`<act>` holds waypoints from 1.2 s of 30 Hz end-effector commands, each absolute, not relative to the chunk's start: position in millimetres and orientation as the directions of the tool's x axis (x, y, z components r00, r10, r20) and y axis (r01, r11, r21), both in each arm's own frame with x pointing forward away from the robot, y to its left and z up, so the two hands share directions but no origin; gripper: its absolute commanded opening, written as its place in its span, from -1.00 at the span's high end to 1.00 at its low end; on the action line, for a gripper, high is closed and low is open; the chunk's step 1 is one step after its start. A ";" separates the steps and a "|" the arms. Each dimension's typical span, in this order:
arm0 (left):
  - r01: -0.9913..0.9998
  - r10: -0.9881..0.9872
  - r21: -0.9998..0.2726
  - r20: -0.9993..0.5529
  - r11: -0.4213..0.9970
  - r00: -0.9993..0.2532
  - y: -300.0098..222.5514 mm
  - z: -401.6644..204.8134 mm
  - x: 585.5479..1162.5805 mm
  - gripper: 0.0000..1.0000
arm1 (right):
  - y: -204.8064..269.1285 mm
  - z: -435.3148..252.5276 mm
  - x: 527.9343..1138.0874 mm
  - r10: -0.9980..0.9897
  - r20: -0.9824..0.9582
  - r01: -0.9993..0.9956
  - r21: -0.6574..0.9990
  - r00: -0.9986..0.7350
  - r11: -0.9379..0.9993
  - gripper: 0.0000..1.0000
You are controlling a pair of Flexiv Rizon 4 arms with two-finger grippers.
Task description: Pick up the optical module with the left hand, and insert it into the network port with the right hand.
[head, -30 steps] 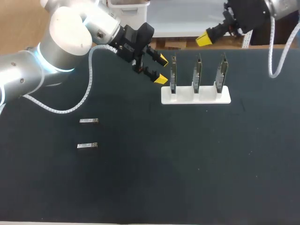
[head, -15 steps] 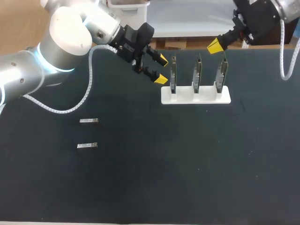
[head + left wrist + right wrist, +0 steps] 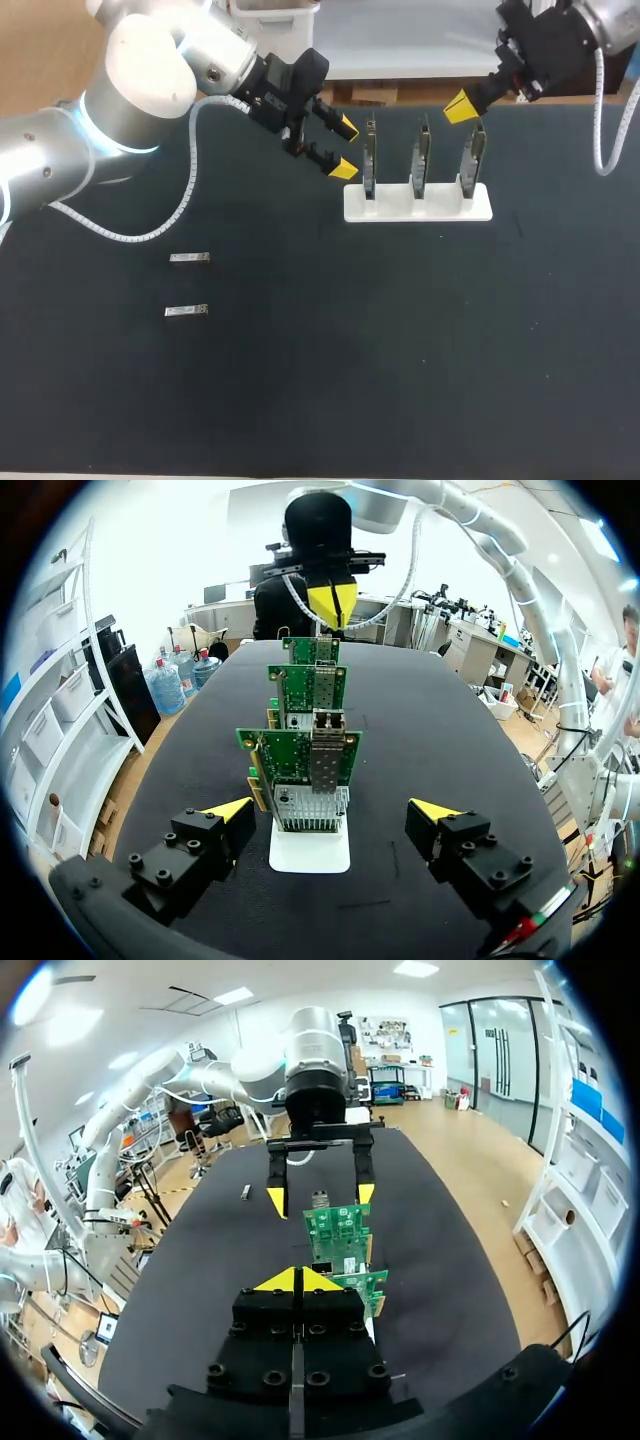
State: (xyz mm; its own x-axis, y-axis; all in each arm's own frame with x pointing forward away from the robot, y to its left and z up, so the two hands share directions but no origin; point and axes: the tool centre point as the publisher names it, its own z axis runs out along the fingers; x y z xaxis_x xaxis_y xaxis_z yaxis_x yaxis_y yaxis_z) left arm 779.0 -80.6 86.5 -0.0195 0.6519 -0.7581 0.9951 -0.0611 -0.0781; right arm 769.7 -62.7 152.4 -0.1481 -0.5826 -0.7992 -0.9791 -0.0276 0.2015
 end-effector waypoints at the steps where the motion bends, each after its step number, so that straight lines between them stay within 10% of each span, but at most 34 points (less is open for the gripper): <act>1: 0.995 0.657 -0.082 -0.754 -0.062 -0.022 -81.4 87.5 780.6 -1.00 | -62.0 149.2 774.6 -0.580 -0.801 -0.977 0.210 -0.151 -0.035 1.00; 13: 0.995 0.657 -0.082 -0.754 -0.062 -0.022 -81.4 87.5 780.6 -1.00 | -62.1 146.8 774.5 -0.583 -0.798 -0.976 0.213 -0.151 -0.039 1.00; 15: 0.995 0.657 -0.082 -0.754 -0.062 -0.022 -81.4 87.5 780.6 -1.00 | -60.7 146.4 775.1 -0.593 -0.790 -0.981 0.196 -0.156 -0.003 -1.00; 36: 0.995 0.657 -0.082 -0.754 -0.062 -0.022 -81.4 87.5 780.6 -1.00 | -60.7 146.4 775.1 -0.593 -0.790 -0.981 0.196 -0.156 -0.003 -1.00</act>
State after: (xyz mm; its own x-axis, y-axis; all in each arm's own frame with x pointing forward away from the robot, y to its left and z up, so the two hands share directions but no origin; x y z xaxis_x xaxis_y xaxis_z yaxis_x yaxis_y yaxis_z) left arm 779.0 -80.6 86.4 -0.0195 0.6519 -0.7581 0.9951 -0.0611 -0.0781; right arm 777.6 -60.8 145.9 -0.1564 -0.5931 -0.7898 -0.9798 -0.0074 0.1996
